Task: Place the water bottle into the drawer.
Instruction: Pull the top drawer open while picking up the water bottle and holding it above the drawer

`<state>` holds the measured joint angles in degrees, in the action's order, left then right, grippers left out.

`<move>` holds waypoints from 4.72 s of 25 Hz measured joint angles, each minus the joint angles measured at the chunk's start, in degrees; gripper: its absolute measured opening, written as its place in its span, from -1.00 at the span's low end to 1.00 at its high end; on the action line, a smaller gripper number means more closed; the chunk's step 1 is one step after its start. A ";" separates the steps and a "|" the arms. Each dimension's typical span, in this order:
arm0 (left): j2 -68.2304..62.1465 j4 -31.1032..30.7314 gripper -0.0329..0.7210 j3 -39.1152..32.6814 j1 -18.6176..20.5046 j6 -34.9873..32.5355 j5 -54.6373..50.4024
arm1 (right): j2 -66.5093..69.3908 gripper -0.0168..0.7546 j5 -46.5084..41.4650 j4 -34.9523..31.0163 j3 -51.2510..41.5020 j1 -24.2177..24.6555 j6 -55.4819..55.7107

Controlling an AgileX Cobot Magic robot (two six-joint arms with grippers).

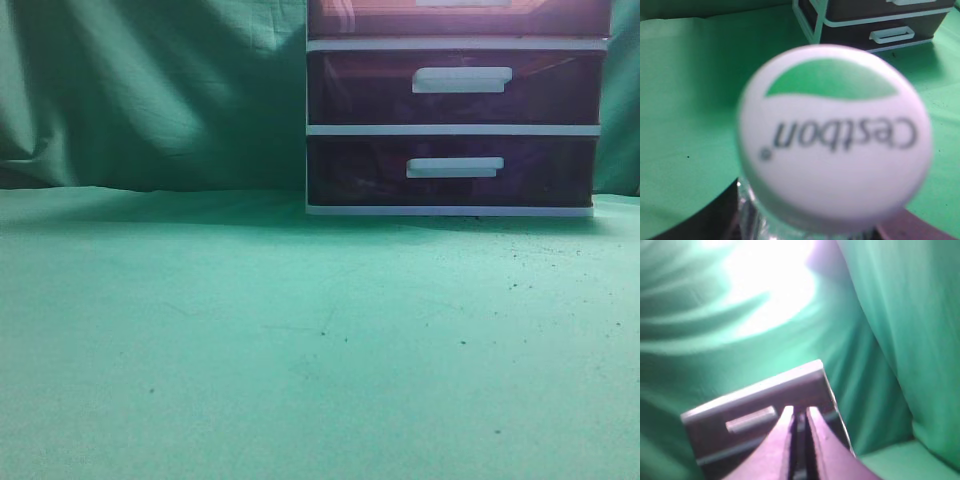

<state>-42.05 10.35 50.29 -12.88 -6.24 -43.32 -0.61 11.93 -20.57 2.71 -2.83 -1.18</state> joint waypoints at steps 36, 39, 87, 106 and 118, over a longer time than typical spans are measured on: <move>-2.47 -1.99 -0.19 0.01 -1.28 -0.23 -0.34 | 68.24 -0.83 4.35 67.62 45.08 -0.26 -22.37; -2.57 -1.99 -0.19 0.01 -1.28 -0.23 -0.34 | 73.47 -0.60 4.35 67.87 47.18 -1.82 -28.76; -7.70 2.85 -0.19 0.11 -1.28 -0.66 3.12 | 95.58 -0.74 1.73 58.88 61.64 -9.40 -48.88; -8.50 27.14 -0.19 2.89 -1.28 -23.38 4.74 | 83.78 -0.74 7.12 57.86 43.55 -11.65 -49.71; -30.68 44.69 -0.19 38.13 -2.36 -41.77 3.66 | 83.55 -0.74 5.84 57.86 43.55 -11.65 -49.84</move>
<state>-72.74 55.04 88.42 -15.24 -48.01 -39.66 82.94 17.77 37.29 46.26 -14.48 -51.02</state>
